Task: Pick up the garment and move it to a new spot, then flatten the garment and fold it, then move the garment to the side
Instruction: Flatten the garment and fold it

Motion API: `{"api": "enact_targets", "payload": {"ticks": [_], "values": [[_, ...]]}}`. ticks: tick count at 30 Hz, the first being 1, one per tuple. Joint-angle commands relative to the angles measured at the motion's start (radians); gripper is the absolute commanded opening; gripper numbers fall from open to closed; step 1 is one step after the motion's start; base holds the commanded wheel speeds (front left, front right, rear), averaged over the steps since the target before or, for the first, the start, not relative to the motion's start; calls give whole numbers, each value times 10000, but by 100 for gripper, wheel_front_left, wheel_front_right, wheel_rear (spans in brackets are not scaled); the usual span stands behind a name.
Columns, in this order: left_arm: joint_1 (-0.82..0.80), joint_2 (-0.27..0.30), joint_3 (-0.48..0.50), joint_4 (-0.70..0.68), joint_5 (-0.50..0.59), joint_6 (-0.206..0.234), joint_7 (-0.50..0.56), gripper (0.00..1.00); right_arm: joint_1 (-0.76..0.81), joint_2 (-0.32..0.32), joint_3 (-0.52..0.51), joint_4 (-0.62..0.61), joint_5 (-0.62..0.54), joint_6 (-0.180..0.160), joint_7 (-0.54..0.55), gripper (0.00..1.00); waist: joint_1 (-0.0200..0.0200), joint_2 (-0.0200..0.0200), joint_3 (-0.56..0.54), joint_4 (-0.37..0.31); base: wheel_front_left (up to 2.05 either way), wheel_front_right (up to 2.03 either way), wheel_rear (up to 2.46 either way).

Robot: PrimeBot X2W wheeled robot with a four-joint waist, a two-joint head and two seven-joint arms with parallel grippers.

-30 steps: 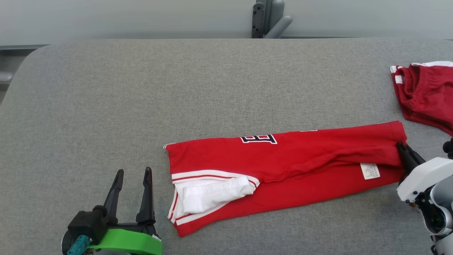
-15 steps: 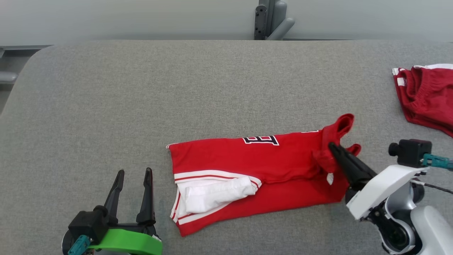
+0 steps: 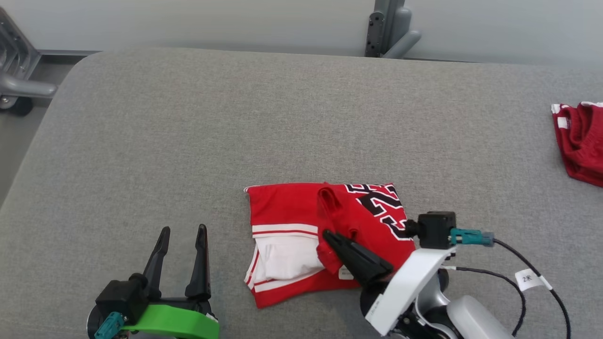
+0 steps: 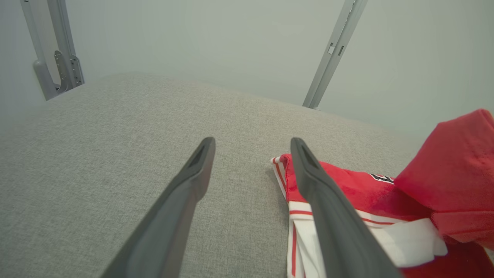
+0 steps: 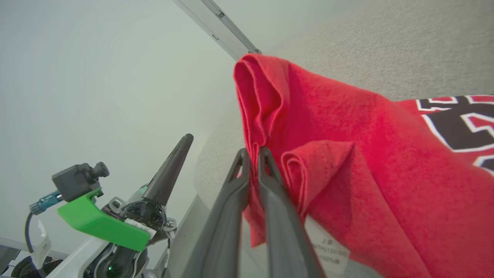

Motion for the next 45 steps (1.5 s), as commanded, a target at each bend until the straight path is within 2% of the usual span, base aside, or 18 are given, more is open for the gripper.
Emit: {"api": "enact_targets", "payload": {"ticks": [1,8,17,26,27,28,29,30,34,39,42,45], "values": [[-118,-30,-14,34,73,-45,3,100,-268,113,206,317,-23,1,-232,0,0,16,-59,260,0,0,0],[-74,-66,-31,133,87,-88,1,100,-1094,588,698,1956,127,1,-1192,0,0,16,-131,851,0,0,0],[-35,-117,-113,246,85,-175,3,100,-2124,776,996,3881,384,1,-2117,0,0,16,-120,1296,0,0,0],[-210,-160,-154,314,75,-203,1,100,-3363,789,2501,5611,1931,1,-3025,2,0,16,7,1512,0,0,0],[-213,-163,-156,326,78,-206,1,100,-3496,788,2677,5772,2126,1,-3131,7,0,16,14,1514,0,0,0],[-218,-168,-155,345,79,-209,3,100,-3621,789,2817,5983,2272,1,-3251,17,0,16,15,1516,0,0,0],[-230,-172,-165,361,81,-213,3,100,-3760,781,2949,6165,2378,1,-3388,43,0,16,18,1519,0,0,0],[-253,-178,-181,374,82,-218,1,100,-3898,789,3104,6334,2525,1,-3516,100,0,16,18,1526,0,0,0],[-253,-192,-157,385,73,-219,1,100,-4347,789,3711,6593,2895,1,-3947,100,0,16,-26,1493,0,0,0],[-87,-201,-57,325,118,-137,1,100,-4814,786,4313,6921,2029,1,-4440,100,0,16,-151,1307,0,0,0],[7,-203,-9,257,148,-107,3,100,-4933,779,4140,7031,1336,1,-4660,100,0,16,-233,1111,0,0,0],[64,-204,27,197,185,-110,1,100,-4989,777,3497,7151,403,1,-4770,100,0,16,-289,916,0,0,0]]}}
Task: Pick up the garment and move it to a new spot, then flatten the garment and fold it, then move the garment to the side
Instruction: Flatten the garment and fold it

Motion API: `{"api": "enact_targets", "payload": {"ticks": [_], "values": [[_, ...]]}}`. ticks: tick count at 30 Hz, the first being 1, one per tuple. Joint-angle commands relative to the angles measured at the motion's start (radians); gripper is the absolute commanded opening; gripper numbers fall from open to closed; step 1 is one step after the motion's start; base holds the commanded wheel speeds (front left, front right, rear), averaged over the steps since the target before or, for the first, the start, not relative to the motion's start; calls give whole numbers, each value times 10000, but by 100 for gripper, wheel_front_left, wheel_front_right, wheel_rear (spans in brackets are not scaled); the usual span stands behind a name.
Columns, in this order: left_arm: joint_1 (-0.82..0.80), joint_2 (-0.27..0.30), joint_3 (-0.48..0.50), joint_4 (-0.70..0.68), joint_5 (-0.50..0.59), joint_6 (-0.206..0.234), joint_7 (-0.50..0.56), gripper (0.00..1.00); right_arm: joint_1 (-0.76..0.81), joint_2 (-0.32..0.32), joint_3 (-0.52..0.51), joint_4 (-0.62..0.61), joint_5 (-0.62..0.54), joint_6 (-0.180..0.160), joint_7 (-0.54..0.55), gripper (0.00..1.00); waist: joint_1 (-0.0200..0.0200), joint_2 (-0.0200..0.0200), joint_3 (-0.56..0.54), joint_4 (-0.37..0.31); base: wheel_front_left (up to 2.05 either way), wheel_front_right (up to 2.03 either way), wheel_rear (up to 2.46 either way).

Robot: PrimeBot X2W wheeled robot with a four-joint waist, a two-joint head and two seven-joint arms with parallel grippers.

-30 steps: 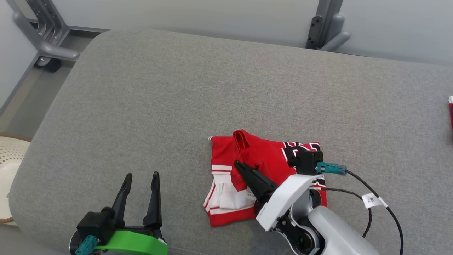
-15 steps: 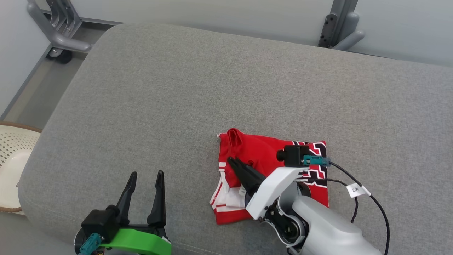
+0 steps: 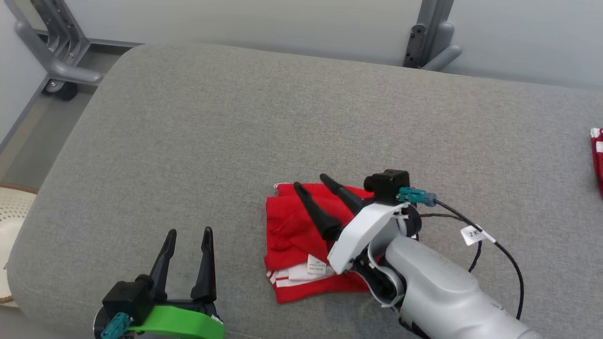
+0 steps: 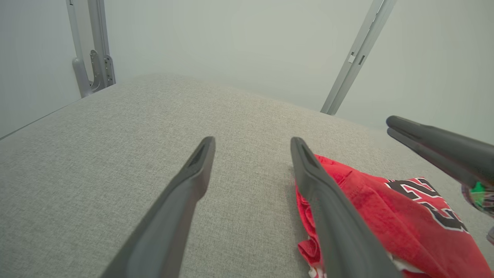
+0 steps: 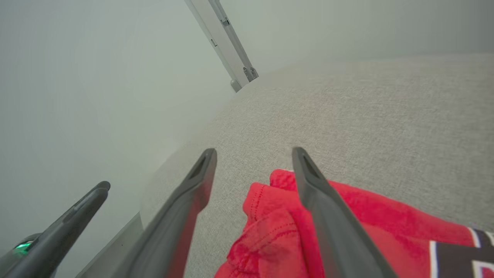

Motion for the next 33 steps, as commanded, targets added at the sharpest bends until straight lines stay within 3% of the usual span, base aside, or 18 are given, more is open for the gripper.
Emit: {"api": "enact_targets", "payload": {"ticks": [1,8,14,16,17,18,33], "values": [[113,-2,55,-68,120,29,1,100,-115,-56,-614,26,-742,1,-86,100,0,16,-96,-253,0,0,0],[141,-5,33,-96,160,25,1,100,834,-95,-3042,-899,-3177,0,-73,100,0,16,-125,-614,0,0,0],[71,-8,-36,-64,184,-1,1,100,1501,-86,-3909,-1190,-4399,1,-75,98,0,16,-106,-683,0,0,0],[32,-8,-59,-49,187,-15,-1,100,1710,-80,-4091,-1218,-4691,1,-75,40,0,16,-91,-657,0,0,0],[13,-9,-73,-42,189,-20,1,100,1798,-81,-4143,-1217,-4826,1,-64,25,0,16,-83,-633,0,0,0],[-10,-11,-91,-33,189,-22,0,100,1972,-122,-4154,-1215,-4991,1,13,0,0,16,-62,-560,0,0,0],[-195,-17,-153,-46,87,25,1,100,2008,-1316,-1982,-670,-4009,0,767,0,0,16,288,529,0,0,0]]}}
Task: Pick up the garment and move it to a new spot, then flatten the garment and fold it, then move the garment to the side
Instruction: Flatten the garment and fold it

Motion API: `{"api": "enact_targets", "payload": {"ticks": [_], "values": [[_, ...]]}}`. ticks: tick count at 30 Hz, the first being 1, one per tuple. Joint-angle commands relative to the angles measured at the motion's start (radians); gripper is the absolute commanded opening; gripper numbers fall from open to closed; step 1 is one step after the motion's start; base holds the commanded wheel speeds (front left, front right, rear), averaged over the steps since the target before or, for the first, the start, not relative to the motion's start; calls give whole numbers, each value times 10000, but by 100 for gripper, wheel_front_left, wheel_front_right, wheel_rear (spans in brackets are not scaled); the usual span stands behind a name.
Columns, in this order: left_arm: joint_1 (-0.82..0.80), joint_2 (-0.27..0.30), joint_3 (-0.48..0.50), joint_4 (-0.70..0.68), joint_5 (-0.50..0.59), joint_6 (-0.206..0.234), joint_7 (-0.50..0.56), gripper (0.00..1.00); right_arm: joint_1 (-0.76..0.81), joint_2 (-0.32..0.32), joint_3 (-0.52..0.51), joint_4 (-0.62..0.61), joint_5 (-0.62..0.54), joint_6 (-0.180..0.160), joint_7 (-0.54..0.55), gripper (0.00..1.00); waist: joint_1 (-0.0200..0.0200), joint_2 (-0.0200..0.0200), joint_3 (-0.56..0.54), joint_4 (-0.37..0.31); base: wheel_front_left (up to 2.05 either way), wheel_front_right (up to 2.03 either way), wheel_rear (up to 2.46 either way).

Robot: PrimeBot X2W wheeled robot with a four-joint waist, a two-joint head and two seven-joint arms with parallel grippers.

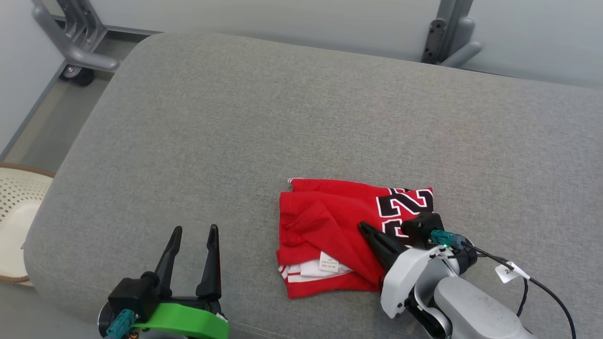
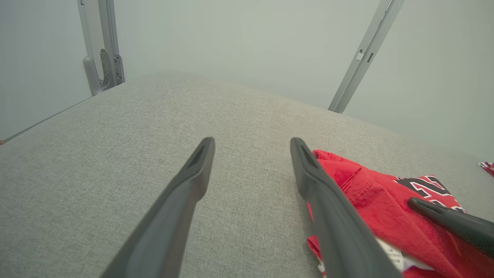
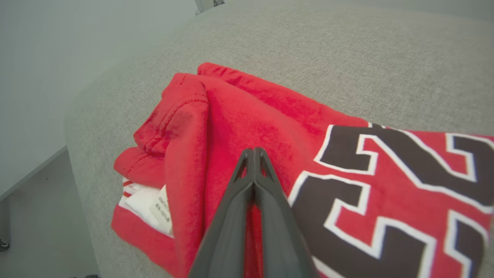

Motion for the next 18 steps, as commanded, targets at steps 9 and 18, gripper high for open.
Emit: {"api": "enact_targets", "payload": {"ticks": [9,18], "values": [[-106,-3,-16,-15,-32,32,2,100,-671,-297,1601,881,1132,-2,-79,0,0,16,68,1058,0,0,0],[77,-4,105,-53,25,33,2,100,-932,-415,3598,487,2431,-2,-281,0,0,16,-115,1260,0,0,0]]}}
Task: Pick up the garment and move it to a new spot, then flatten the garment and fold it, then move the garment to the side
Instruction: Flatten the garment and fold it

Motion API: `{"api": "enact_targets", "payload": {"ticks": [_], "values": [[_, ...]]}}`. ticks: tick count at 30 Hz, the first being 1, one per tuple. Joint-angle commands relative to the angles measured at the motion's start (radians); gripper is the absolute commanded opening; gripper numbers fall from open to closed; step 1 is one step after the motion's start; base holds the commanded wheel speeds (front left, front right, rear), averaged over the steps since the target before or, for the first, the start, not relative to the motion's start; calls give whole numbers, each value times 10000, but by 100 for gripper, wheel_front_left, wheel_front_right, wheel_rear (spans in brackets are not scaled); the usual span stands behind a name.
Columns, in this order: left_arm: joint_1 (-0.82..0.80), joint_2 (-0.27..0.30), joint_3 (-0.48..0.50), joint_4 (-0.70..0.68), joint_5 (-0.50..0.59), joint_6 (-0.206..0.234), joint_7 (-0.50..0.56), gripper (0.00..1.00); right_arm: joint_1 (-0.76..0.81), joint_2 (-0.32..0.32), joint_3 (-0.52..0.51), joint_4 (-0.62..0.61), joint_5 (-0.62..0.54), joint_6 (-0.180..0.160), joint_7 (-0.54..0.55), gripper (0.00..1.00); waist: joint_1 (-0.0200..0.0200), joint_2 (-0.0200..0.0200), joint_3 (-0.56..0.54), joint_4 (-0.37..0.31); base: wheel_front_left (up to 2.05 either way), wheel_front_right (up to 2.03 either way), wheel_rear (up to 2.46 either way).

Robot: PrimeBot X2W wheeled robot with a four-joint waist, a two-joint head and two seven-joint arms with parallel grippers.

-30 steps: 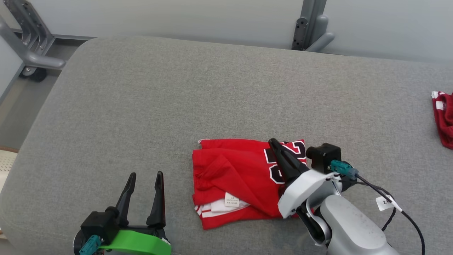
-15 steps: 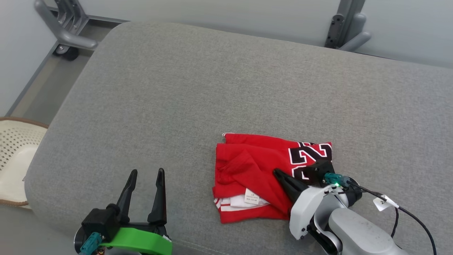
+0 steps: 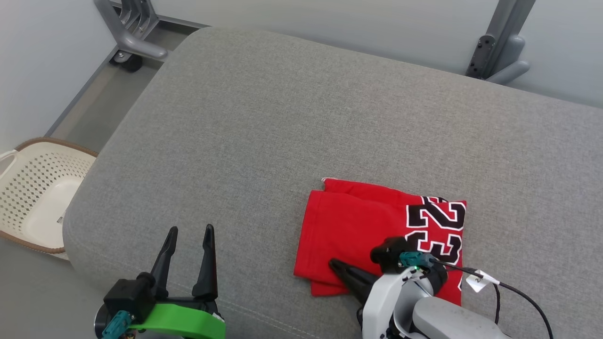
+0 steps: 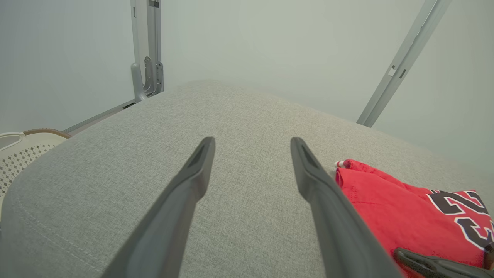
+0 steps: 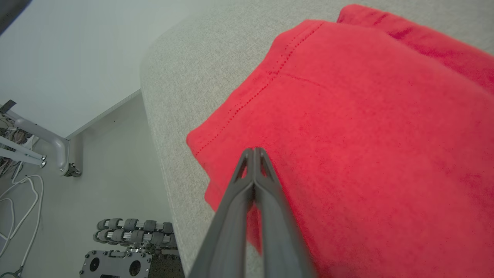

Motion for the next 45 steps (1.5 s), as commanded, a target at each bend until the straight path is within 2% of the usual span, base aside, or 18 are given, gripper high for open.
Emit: {"api": "enact_targets", "payload": {"ticks": [1,5,11,15,19,20,24,25,26,27,34,45], "values": [[97,0,41,-40,58,7,3,100,-95,-119,92,-33,82,-2,-19,0,0,16,-9,-39,0,0,0],[120,-1,73,-75,95,25,2,100,-315,-326,528,-98,476,-2,-263,0,0,16,-8,-227,0,0,0],[184,0,58,-91,135,20,3,100,-544,-535,8,-302,591,-2,-590,0,0,16,-83,-620,0,0,0],[129,22,-17,-61,221,-23,3,100,-422,-697,-1171,-827,123,-2,-609,0,0,16,-182,-917,0,0,0],[-24,53,-106,-5,282,-73,3,100,114,-771,-3049,-1513,-1112,-2,-607,0,0,16,-307,-1226,0,0,0],[-64,65,-125,14,295,-67,2,100,313,-729,-3500,-1724,-1443,-2,-608,2,0,16,-340,-1304,0,0,0],[-105,90,-172,90,341,-70,2,100,1283,-364,-5548,-2632,-2734,-2,-609,44,0,16,-475,-1647,0,0,0],[-101,94,-171,117,345,-69,3,100,1529,-231,-6006,-2864,-3032,-2,-610,51,0,16,-507,-1733,0,0,0],[-93,95,-167,139,344,-62,3,100,1769,-105,-6371,-3102,-3291,-2,-610,79,0,16,-542,-1825,0,0,0],[-78,95,-165,156,336,-56,2,100,2020,11,-6753,-3298,-3547,-2,-610,99,0,16,-572,-1910,0,0,0],[86,81,-118,214,305,14,3,100,3488,924,-8672,-4493,-4781,-2,-611,100,0,16,-767,-2393,0,0,0],[327,69,120,119,393,149,2,100,4796,1559,-10103,-5616,-5752,-2,-612,100,0,16,-846,-2895,0,0,0]]}}
